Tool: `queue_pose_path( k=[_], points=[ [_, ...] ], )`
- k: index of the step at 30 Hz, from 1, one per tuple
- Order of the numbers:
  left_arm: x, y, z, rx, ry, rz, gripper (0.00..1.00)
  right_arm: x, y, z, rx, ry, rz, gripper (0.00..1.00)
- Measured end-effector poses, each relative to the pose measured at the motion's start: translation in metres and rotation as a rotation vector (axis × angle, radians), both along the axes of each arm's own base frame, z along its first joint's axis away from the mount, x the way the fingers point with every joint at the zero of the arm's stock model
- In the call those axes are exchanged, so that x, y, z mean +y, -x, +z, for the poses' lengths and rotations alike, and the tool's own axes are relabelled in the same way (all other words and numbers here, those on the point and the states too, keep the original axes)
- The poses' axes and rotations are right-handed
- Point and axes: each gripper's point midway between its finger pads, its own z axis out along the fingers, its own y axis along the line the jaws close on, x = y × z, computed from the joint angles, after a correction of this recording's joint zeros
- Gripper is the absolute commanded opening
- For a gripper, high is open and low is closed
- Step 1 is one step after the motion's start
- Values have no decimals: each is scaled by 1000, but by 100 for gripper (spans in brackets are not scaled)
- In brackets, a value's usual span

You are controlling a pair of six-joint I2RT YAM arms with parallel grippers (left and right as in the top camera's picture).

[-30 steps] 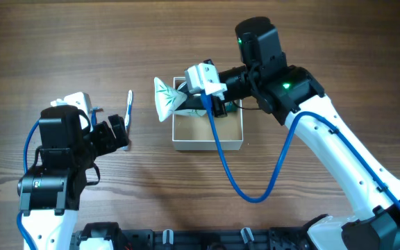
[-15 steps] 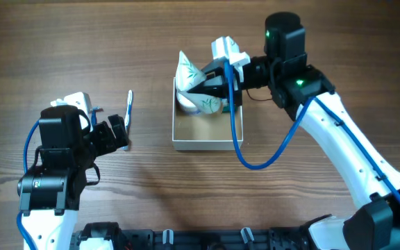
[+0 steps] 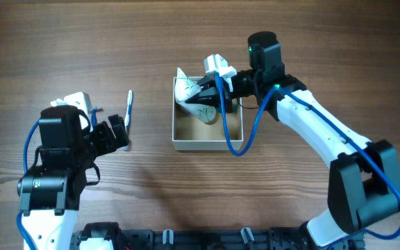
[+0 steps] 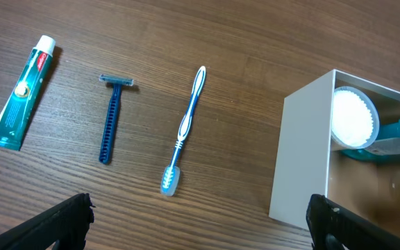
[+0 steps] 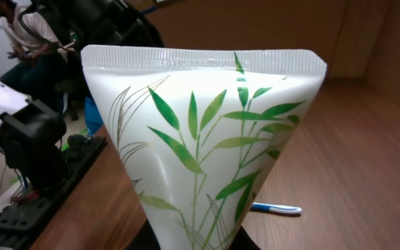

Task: Pack container
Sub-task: 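Carry the Pantene tube over the box and lower it in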

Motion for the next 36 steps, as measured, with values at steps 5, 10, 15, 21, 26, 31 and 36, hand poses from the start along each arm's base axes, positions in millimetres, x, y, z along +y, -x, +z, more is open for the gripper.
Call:
queue_pose_path(
  k=[5,10,15,21,26,31,36],
  points=[
    [0,0,0,0,0,0,100,1,-3,-12,-23,4,7,4],
    [0,0,0,0,0,0,100,-10,-13,-40,-30,16,-12,4],
    [0,0,0,0,0,0,100,-21,-20,-43,-87,12,-31,4],
    [0,0,0,0,0,0,100,-21,-17,-46,-96,16,-23,43],
    [0,0,0,0,0,0,100,-24,-7,-60,19,48,-19,85],
    [0,0,0,-1,0,0,100,-24,-7,-64,46,59,-26,92],
    [0,0,0,-1,0,0,100,-24,-7,-63,64,60,-28,100]
  ],
)
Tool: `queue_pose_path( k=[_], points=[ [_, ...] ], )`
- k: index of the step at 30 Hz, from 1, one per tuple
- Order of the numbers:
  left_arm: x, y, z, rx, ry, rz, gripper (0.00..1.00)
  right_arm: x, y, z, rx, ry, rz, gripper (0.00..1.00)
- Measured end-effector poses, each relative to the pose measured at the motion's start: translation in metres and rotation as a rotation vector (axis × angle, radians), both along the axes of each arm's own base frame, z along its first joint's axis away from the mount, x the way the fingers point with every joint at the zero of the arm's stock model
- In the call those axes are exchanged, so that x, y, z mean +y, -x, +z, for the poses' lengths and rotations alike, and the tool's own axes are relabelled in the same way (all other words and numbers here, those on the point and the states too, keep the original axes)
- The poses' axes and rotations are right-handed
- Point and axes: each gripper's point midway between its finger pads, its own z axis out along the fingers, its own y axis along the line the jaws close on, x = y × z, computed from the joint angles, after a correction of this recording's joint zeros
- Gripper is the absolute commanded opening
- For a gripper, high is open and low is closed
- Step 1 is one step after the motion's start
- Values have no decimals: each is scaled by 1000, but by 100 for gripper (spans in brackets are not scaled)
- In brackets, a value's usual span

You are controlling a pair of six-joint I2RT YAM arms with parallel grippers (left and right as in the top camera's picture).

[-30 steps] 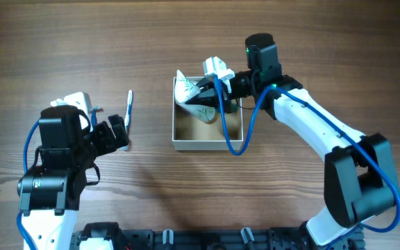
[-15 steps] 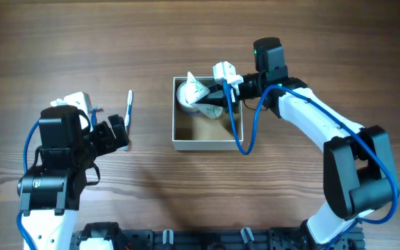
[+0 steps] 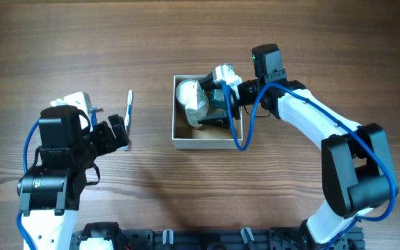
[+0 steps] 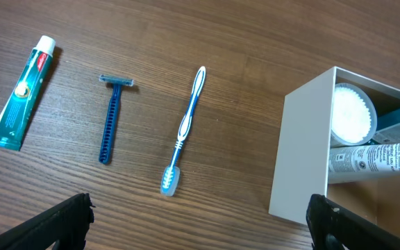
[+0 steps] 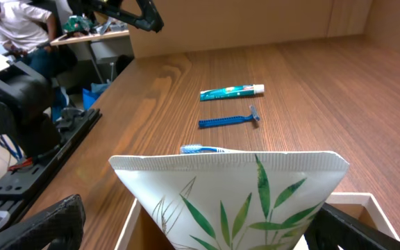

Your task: Pack container

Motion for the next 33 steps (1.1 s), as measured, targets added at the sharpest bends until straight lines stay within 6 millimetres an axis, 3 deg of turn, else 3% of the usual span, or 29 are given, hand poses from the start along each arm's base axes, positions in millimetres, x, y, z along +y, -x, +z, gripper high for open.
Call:
queue_pose_path(
  k=[7,10,13,14,17,18,21,24,30,33],
  points=[
    [0,0,0,0,0,0,100,1,-1,6,116,-3,-19,100],
    [0,0,0,0,0,0,100,0,3,32,93,-19,-27,100],
    [0,0,0,0,0,0,100,-5,12,81,24,-40,-68,100],
    [0,0,0,0,0,0,100,-6,11,89,16,-32,-97,100],
    [0,0,0,0,0,0,100,-16,-3,111,28,21,-298,100],
    [0,0,1,-3,0,0,100,-30,-13,114,94,75,-458,100],
    [0,0,0,0,0,0,100,-89,-28,81,338,286,-868,100],
    [0,0,0,-1,0,0,100,-123,-25,67,424,371,-1033,100],
    [0,-1,1,-6,0,0,100,-130,-17,64,439,415,-1102,100],
    [0,-2,2,-9,0,0,100,-114,13,61,451,563,-1103,100]
  ],
)
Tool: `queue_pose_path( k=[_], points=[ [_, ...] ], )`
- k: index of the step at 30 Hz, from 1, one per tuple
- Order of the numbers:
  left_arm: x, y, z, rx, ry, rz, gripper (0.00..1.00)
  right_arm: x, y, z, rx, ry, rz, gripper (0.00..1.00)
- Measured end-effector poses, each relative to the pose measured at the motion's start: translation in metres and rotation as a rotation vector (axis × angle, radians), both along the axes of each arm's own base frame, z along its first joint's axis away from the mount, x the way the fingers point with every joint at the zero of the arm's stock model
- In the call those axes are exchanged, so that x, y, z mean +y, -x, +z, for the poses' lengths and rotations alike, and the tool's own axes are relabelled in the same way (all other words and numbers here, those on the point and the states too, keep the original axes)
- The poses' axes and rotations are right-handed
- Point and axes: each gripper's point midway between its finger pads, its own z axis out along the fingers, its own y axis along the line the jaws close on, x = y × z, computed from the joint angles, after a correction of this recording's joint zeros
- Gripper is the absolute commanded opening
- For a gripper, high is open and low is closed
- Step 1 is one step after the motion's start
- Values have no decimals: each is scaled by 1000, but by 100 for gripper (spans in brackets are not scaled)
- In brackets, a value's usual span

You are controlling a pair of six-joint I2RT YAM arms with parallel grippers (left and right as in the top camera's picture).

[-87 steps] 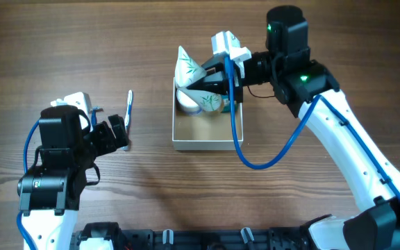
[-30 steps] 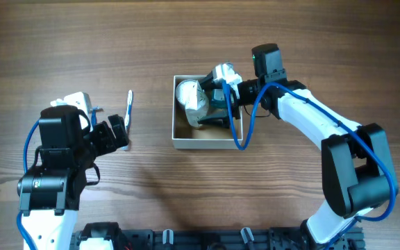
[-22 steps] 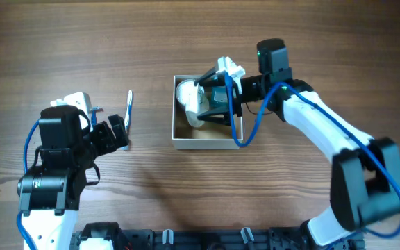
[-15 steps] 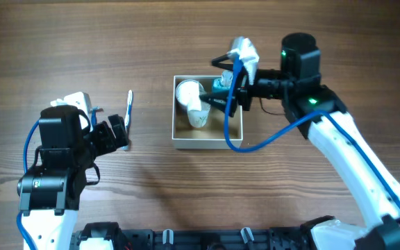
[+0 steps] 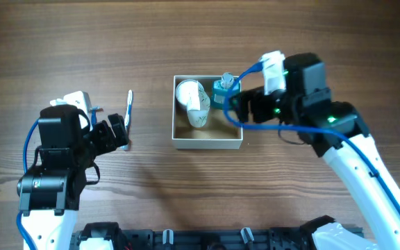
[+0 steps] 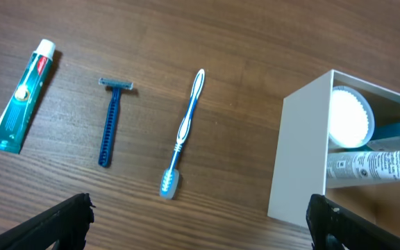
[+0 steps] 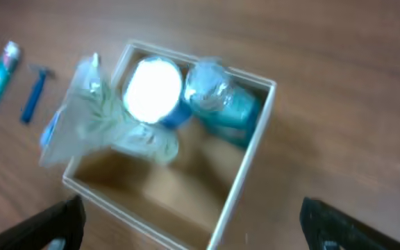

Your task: Pack container

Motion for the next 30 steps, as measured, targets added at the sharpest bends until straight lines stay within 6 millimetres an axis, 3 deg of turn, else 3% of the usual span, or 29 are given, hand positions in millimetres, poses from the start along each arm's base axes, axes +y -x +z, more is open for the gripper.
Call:
queue_pose_path(
  k=[2,4,6,8,11,16,18,22,26,30],
  points=[
    [0,0,0,0,0,0,100,9,14,35,-2,41,-24,100],
    [0,0,0,-2,0,0,100,6,22,70,10,35,-82,100],
    [0,0,0,-1,0,0,100,-6,31,85,89,53,-174,100],
    [0,0,0,-1,0,0,100,-9,25,73,154,93,-234,100],
    [0,0,0,0,0,0,100,9,-1,65,132,72,-227,100],
    [0,0,0,-1,0,0,100,37,6,57,166,54,-216,100],
    [0,0,0,-1,0,0,100,56,6,41,195,78,-194,100],
    [0,0,0,0,8,9,100,100,-2,-13,273,138,-173,100],
    [0,0,0,0,10,11,100,110,-16,-41,286,165,-209,100],
    [0,0,0,0,10,11,100,111,-24,-53,279,188,-233,100]
  ],
)
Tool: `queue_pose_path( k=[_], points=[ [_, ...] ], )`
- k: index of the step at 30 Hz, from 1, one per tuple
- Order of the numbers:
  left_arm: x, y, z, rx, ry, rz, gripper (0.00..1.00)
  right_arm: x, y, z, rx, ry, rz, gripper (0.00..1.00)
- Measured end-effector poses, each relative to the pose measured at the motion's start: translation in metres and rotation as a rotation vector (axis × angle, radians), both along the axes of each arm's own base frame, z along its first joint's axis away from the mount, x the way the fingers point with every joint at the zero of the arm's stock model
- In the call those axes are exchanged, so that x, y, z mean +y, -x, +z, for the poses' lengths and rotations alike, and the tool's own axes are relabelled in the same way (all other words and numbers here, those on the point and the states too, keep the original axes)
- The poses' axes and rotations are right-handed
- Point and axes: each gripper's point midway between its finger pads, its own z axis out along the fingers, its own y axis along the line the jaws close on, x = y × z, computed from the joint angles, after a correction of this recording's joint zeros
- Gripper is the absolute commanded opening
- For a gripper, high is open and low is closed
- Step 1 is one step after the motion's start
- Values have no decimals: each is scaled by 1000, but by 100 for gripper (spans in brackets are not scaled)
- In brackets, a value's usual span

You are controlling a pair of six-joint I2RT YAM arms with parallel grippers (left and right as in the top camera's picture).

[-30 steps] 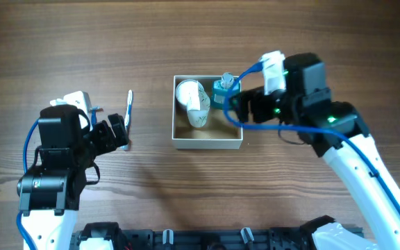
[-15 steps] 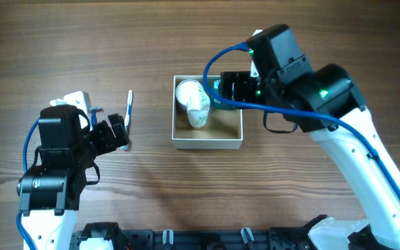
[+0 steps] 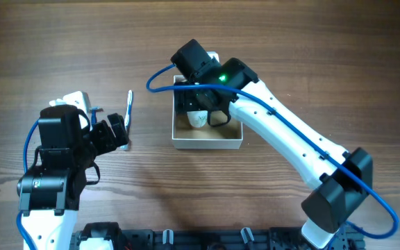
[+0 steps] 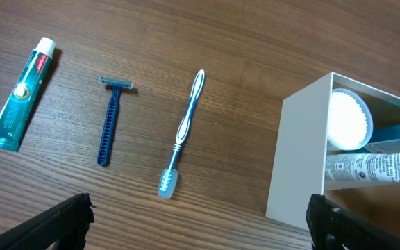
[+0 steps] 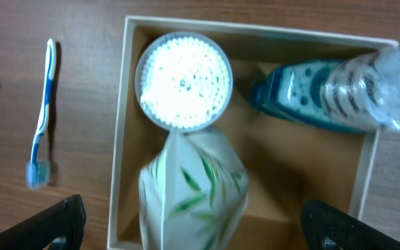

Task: Pack container
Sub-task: 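Push the Pantene tube down into the box with the right gripper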

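Observation:
The white box [image 5: 255, 29] holds a round white-lidded jar [image 5: 182, 82], a teal bottle [image 5: 328, 97] and a white tube printed with green leaves [image 5: 193, 187]. My right gripper [image 5: 200, 232] hangs open straight above the box [image 3: 207, 144], fingers spread wide to either side of the tube and apart from it. My left gripper [image 4: 200, 229] is open and empty at the left [image 3: 120, 132]. On the table left of the box lie a blue-and-white toothbrush [image 4: 185, 132], a blue razor [image 4: 111, 118] and a teal toothpaste tube [image 4: 19, 94].
The right arm [image 3: 283, 139] stretches diagonally from the lower right over the box and covers most of it from above. The toothbrush [image 3: 129, 107] lies just past the left gripper. Bare wood surrounds the box.
The right arm was off the box's right side; now its wrist is over the box's far-left corner, looking straight down into it. The box's contents and the left arm have not moved.
My right gripper held the leaf-printed tube above the box. Then the tube was down in the box with the fingers spread wide. Then the gripper was away to the right, the tube lying in the box. Now it hangs open over the box.

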Motion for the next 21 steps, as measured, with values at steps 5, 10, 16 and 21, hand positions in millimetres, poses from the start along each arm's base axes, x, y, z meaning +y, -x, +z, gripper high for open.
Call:
queue_pose_path(
  k=[5,10,16,21],
  points=[
    [0,0,0,0,0,0,100,5,-9,-30,25,45,12,100],
    [0,0,0,0,0,0,100,7,-11,-37,29,61,36,87],
    [0,0,0,0,0,0,100,8,-13,-36,20,62,53,48],
    [0,0,0,0,0,0,100,6,-14,-36,18,67,50,38]
  ],
)
